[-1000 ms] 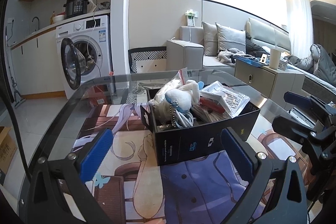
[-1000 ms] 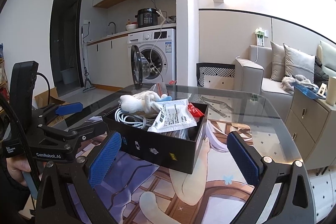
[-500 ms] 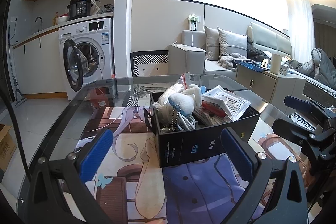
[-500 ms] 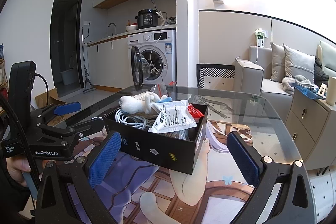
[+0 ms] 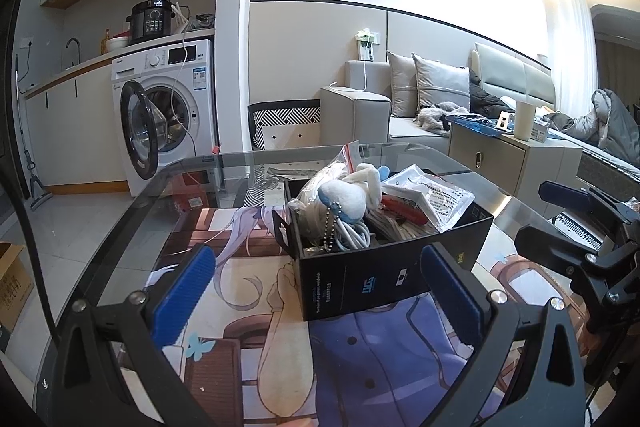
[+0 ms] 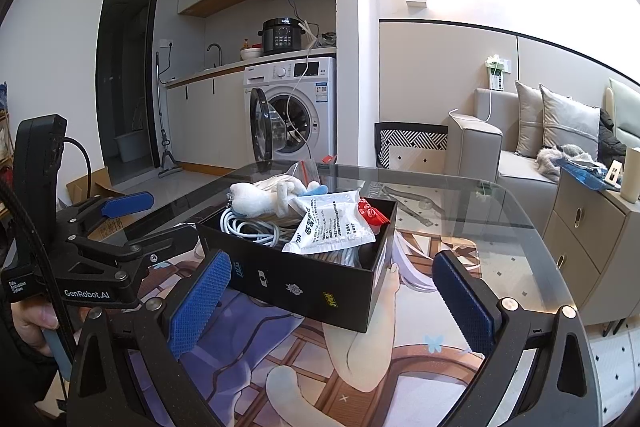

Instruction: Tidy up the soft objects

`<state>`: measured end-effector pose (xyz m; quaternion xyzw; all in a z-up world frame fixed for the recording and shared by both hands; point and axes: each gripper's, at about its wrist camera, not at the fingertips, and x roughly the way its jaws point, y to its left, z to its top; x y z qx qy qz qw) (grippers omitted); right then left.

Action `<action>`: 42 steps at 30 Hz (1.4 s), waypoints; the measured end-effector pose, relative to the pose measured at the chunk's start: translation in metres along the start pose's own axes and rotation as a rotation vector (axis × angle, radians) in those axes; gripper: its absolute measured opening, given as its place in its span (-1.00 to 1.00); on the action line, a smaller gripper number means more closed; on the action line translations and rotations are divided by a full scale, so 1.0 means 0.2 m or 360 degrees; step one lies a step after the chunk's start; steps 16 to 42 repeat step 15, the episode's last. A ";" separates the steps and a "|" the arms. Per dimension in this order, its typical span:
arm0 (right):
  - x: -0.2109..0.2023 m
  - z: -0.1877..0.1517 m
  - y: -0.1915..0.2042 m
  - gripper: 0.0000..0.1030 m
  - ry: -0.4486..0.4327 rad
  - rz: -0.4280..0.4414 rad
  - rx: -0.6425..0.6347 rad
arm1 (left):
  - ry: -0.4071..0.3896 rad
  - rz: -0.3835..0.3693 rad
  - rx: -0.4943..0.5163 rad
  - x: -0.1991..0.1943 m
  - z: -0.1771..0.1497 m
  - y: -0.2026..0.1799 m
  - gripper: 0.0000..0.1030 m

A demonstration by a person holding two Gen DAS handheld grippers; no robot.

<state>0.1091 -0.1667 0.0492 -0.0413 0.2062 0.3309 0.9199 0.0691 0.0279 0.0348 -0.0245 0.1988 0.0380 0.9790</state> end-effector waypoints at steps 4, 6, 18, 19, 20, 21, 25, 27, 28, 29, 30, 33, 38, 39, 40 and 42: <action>0.00 0.00 0.00 0.99 0.0000 0.0000 -0.0001 | 0.0000 -0.0001 0.0002 0.00 0.00 0.00 1.00; 0.00 0.00 0.00 0.99 0.0000 -0.0001 0.0000 | 0.0002 -0.0002 0.0006 0.00 0.00 0.00 1.00; 0.00 0.00 0.00 0.99 0.0000 0.0000 -0.0001 | -0.0009 -0.0005 0.0037 0.00 0.00 -0.03 1.00; 0.00 0.00 0.00 0.99 0.0000 0.0000 -0.0001 | -0.0009 -0.0005 0.0037 0.00 0.00 -0.03 1.00; 0.00 0.00 0.00 0.99 0.0000 0.0000 -0.0001 | -0.0009 -0.0005 0.0037 0.00 0.00 -0.03 1.00; 0.00 0.00 0.00 0.99 0.0000 0.0000 -0.0001 | -0.0009 -0.0005 0.0037 0.00 0.00 -0.03 1.00; 0.00 0.00 0.00 0.99 0.0000 0.0000 -0.0001 | -0.0009 -0.0005 0.0037 0.00 0.00 -0.03 1.00; 0.00 0.00 0.00 0.99 0.0000 0.0000 -0.0001 | -0.0009 -0.0005 0.0037 0.00 0.00 -0.03 1.00; 0.00 0.00 0.00 0.99 0.0000 0.0000 -0.0001 | -0.0009 -0.0005 0.0037 0.00 0.00 -0.03 1.00; 0.00 0.00 0.00 0.99 0.0000 0.0000 -0.0001 | -0.0009 -0.0005 0.0037 0.00 0.00 -0.03 1.00; 0.00 0.00 0.00 0.99 0.0000 0.0000 -0.0001 | -0.0009 -0.0005 0.0037 0.00 0.00 -0.03 1.00; 0.00 0.00 0.00 0.99 0.0000 0.0000 -0.0001 | -0.0009 -0.0005 0.0037 0.00 0.00 -0.03 1.00; 0.00 0.00 0.00 0.99 0.0000 0.0000 -0.0001 | -0.0009 -0.0005 0.0037 0.00 0.00 -0.03 1.00; 0.00 0.00 0.00 0.99 0.0000 0.0000 -0.0001 | -0.0009 -0.0005 0.0037 0.00 0.00 -0.03 1.00; 0.00 0.00 0.00 0.99 0.0000 0.0000 -0.0001 | -0.0009 -0.0005 0.0037 0.00 0.00 -0.03 1.00; 0.00 0.00 0.00 0.99 0.0000 0.0000 -0.0001 | -0.0009 -0.0005 0.0037 0.00 0.00 -0.03 1.00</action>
